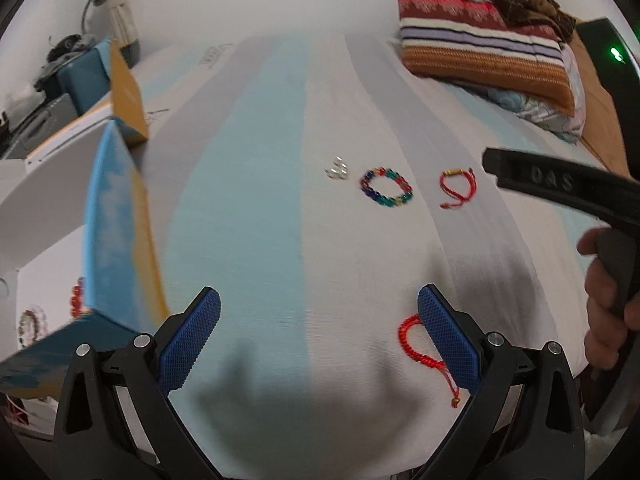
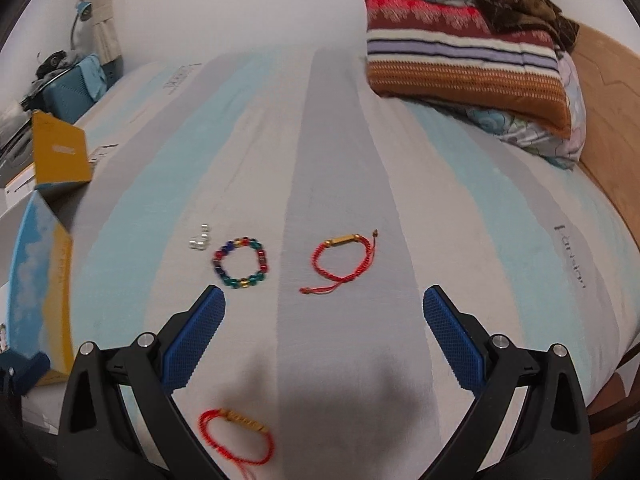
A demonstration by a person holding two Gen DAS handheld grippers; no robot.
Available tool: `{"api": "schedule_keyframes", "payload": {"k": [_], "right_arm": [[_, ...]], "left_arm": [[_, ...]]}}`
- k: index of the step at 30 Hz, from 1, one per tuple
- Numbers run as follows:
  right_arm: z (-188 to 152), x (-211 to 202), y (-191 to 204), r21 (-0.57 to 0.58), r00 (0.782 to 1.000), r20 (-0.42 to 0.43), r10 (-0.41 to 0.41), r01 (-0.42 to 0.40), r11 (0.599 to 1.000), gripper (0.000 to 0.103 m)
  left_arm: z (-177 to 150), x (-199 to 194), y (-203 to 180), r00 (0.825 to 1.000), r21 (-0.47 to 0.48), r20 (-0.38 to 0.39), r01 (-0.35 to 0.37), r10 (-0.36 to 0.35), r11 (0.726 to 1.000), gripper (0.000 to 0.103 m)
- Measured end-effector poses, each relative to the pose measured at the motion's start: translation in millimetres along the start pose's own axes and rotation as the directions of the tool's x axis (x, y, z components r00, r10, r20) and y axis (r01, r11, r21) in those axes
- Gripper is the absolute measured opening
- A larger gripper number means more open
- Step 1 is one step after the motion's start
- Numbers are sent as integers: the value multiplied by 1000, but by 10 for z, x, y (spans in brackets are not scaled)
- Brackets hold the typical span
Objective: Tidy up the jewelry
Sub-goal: 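Move both tools back toward the red cord bracelet on the bed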
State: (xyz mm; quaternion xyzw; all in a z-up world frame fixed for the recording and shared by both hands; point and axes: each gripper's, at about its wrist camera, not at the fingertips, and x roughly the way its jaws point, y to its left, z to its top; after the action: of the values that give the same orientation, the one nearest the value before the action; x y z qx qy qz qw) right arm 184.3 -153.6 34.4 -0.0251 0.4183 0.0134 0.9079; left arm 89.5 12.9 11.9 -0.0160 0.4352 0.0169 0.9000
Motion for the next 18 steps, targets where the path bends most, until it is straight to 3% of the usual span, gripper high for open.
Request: {"api": "schedule_keyframes", "payload": {"k": [18], "right_arm": [[-64,1024,-454,94,996,-87,19,-10,996,95]], "left_arm": [[-174,593,-367,997,66,-53,64,-60,996,97]]}}
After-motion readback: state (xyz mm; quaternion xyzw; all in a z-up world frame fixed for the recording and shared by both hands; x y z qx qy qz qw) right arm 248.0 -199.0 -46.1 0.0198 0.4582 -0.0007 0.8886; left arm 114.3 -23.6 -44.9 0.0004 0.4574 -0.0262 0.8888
